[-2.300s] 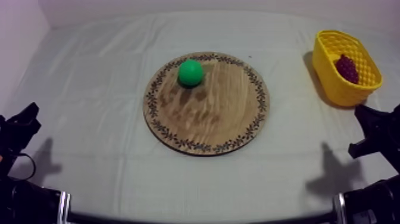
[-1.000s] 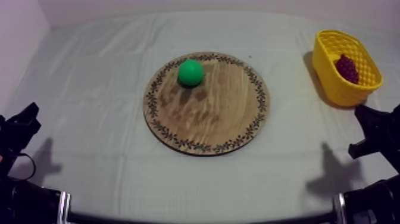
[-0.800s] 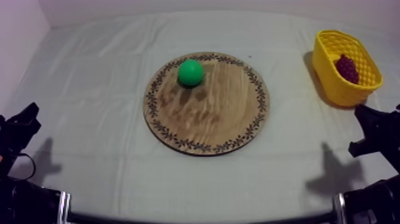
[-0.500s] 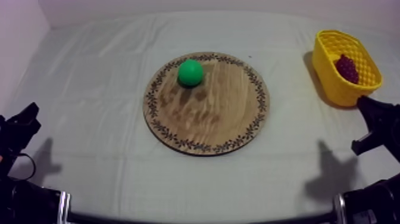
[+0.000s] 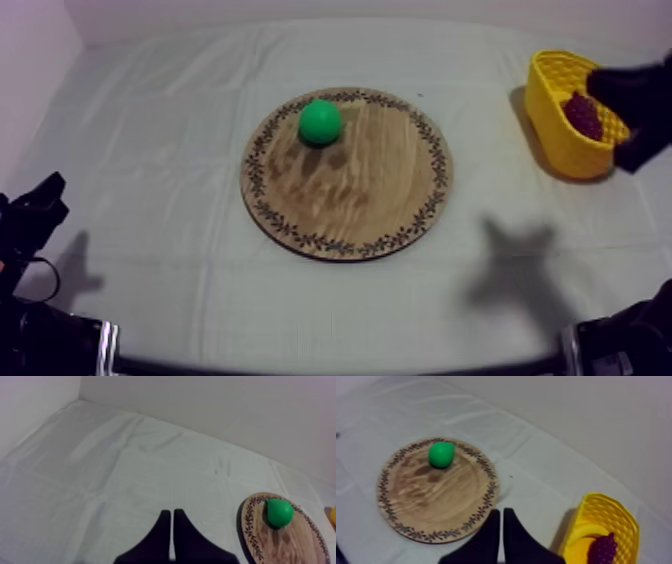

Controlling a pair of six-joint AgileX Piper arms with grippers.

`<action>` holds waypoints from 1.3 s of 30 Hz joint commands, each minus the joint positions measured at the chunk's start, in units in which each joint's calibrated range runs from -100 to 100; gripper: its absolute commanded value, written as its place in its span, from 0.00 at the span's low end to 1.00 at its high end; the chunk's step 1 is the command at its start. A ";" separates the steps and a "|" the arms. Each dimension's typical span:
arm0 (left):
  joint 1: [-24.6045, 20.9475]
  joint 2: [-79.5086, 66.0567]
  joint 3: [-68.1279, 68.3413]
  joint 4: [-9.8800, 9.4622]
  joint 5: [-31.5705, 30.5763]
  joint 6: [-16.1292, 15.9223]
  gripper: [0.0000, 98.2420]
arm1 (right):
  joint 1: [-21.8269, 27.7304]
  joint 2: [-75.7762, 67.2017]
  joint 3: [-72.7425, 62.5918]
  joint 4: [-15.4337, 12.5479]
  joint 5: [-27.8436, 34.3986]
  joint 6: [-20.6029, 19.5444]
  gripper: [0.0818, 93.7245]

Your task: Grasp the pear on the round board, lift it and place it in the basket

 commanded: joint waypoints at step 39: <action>0.02 0.00 0.00 -0.01 -0.01 0.01 0.00 | -13.09 90.26 -89.93 5.21 50.83 -24.75 0.00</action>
